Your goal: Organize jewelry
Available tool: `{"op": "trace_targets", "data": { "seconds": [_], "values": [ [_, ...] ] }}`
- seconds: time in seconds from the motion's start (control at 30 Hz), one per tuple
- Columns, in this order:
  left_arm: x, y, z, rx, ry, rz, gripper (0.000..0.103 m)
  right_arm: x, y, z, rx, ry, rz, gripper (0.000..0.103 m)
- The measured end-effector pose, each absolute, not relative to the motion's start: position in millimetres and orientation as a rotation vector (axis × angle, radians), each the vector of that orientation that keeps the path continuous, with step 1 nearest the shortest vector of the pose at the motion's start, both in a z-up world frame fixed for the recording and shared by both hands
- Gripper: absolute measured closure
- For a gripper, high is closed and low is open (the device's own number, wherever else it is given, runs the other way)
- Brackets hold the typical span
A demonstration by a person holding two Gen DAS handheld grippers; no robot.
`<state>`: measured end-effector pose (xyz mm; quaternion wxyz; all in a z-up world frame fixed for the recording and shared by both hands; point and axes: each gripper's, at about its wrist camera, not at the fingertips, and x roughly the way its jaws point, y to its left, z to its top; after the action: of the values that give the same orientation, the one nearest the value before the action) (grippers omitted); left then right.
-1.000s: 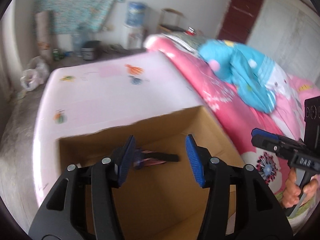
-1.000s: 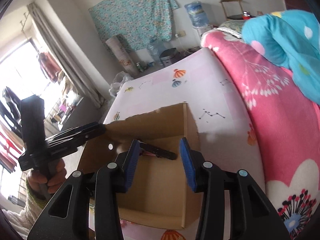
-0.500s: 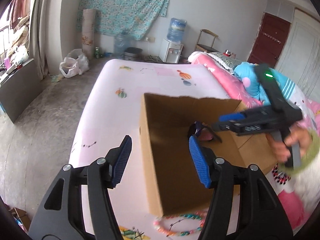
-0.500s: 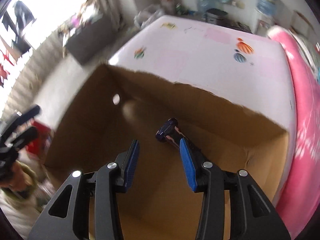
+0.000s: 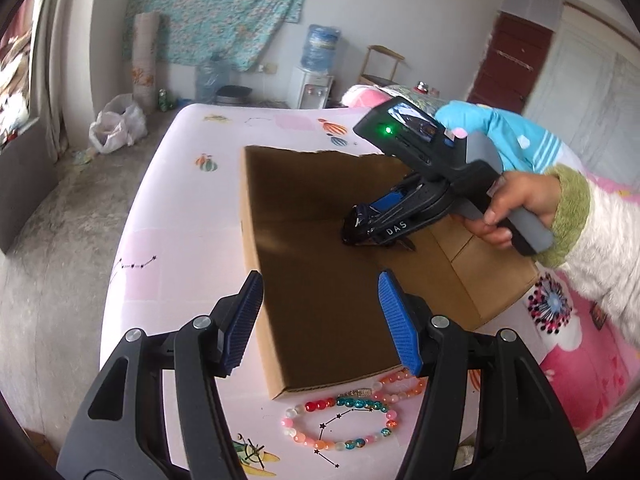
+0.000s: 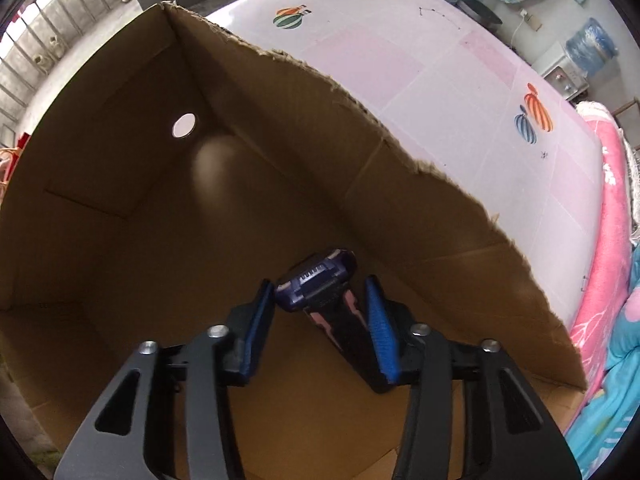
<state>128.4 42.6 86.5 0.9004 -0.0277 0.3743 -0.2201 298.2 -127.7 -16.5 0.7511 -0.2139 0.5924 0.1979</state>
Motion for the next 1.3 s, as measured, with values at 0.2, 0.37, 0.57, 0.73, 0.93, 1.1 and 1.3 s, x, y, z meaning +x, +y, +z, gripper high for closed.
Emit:
{"op": "trace_targets", "data": {
  "seconds": [0.2,0.37,0.57,0.73,0.93,1.1,1.3],
  "values": [
    [129.5,22.5,86.4,0.017,0.752,-0.477,0.046,283.3,-149.2,-1.8,-0.404,1.253,0.429,0.064],
    [133.3,11.0,83.3,0.026,0.752,-0.502,0.046,273.5,-165.9,18.1,-0.265,1.219,0.487,0.065],
    [137.9,5.0,91.6,0.014,0.692,-0.546,0.046,241.7,-183.5,68.6,-0.013,1.092,0.714,0.065],
    [140.8,-6.8,96.5,0.055,0.638,-0.573,0.046,219.8,-188.7,92.1,0.071,1.037,0.854,0.064],
    [145.4,-26.4,95.5,0.122,0.641,-0.616,0.051,232.0,-193.0,94.6,0.106,1.031,0.93,0.064],
    [148.8,-37.1,95.3,0.234,0.626,-0.566,0.096,227.1,-196.6,99.5,0.107,1.027,0.986,0.064],
    [158.6,-38.4,102.6,0.312,0.625,-0.53,0.101,231.0,-204.6,78.3,0.126,1.104,1.019,0.063]
  ]
}}
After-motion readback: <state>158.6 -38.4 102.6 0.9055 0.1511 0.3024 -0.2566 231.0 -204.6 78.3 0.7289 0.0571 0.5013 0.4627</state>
